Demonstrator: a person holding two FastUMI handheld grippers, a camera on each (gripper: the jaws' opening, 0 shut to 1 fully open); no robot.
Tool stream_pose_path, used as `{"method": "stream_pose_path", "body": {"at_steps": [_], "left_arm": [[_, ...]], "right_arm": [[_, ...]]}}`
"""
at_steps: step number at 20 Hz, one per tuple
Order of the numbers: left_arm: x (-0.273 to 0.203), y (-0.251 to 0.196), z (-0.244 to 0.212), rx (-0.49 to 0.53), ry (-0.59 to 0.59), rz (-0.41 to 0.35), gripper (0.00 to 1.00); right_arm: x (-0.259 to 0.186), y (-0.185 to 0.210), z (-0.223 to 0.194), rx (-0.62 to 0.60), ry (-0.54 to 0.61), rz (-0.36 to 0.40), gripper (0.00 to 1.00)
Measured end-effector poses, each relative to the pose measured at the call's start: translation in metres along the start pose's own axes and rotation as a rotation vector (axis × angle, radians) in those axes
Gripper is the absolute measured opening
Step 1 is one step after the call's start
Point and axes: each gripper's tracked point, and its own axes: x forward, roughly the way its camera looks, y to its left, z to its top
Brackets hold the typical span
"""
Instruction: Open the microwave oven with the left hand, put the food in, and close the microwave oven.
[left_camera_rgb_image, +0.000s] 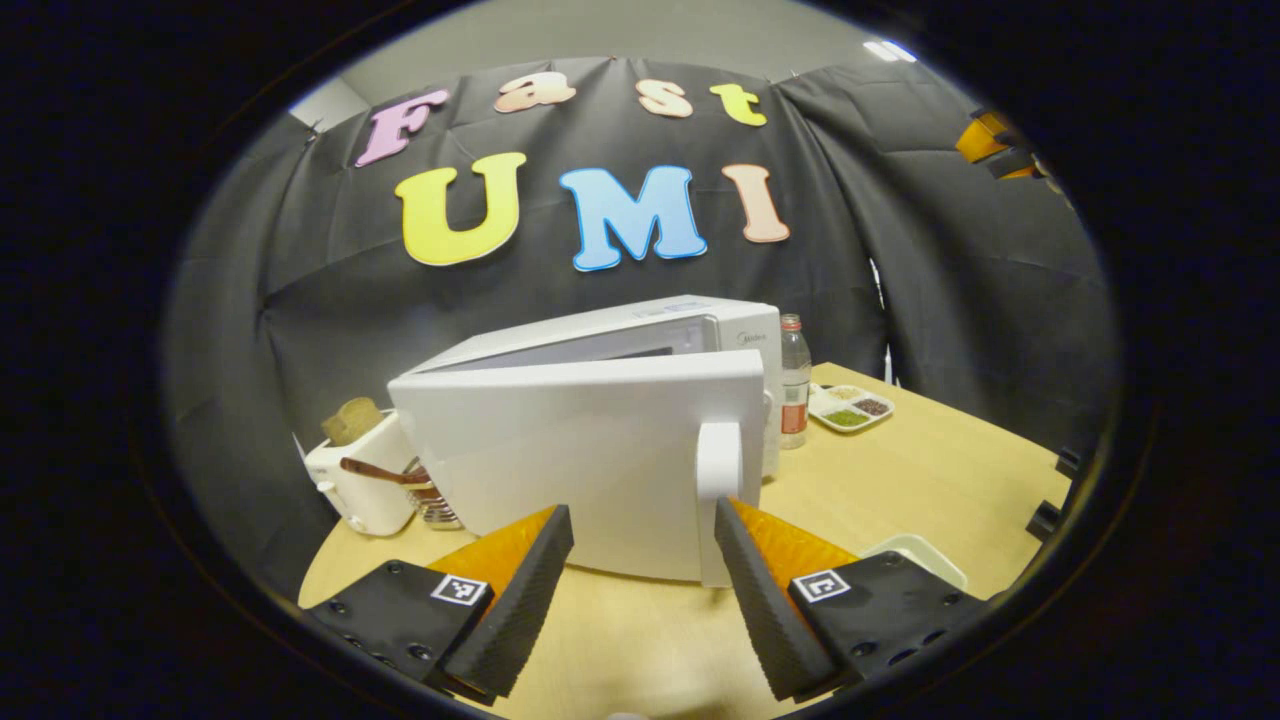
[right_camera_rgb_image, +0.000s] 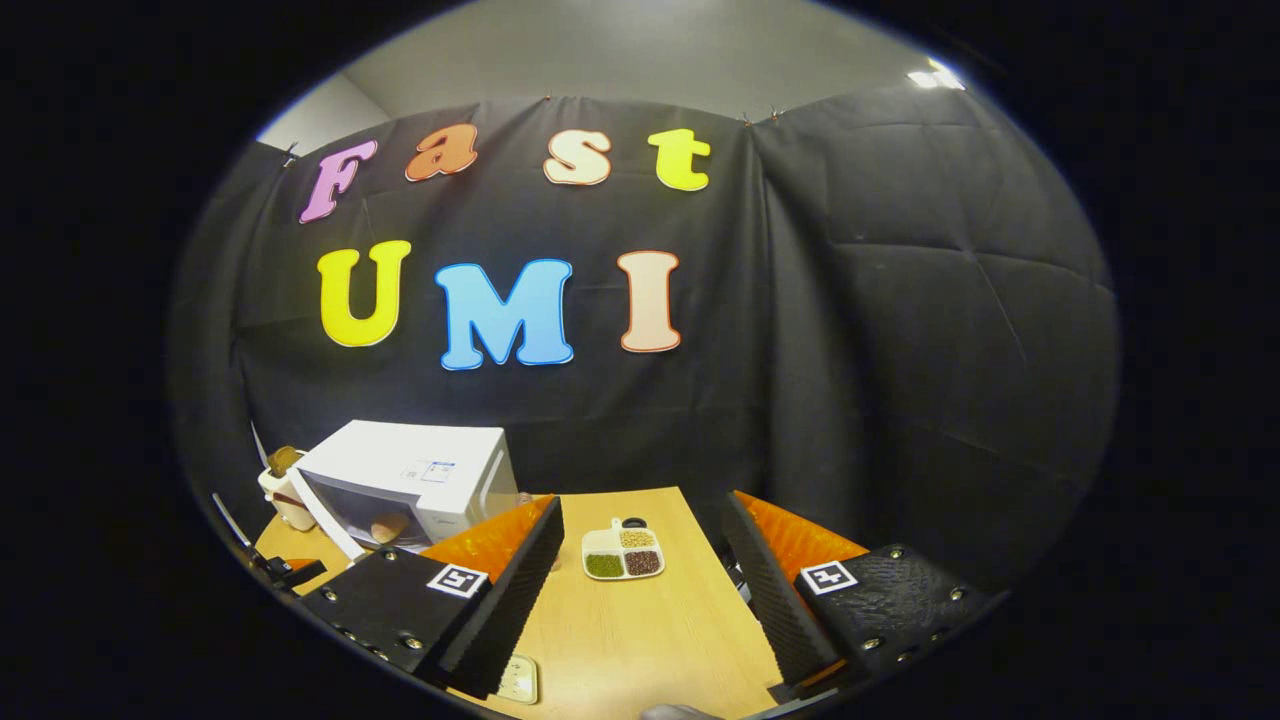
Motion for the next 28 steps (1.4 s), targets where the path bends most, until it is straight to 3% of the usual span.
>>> {"method": "stream_pose_path", "body": {"at_steps": [15, 25, 28], "left_arm": [[0.103, -0.022, 0.029, -0.026, -0.043, 0.018, 0.95], [0.131, -0.023, 0.033, -0.065, -0.042, 0.05, 0.95], [0.13, -0.019, 0.034, -0.064, -0.044, 0.059, 1.0]], "right_arm": [[0.01, -0.034, -0.019, 0.02, 0.059, -0.028, 0.98], [0.005, -0.052, -0.036, 0.046, 0.096, -0.059, 0.98], [0.005, -0.051, -0.038, 0.049, 0.101, -0.052, 0.98]]}}
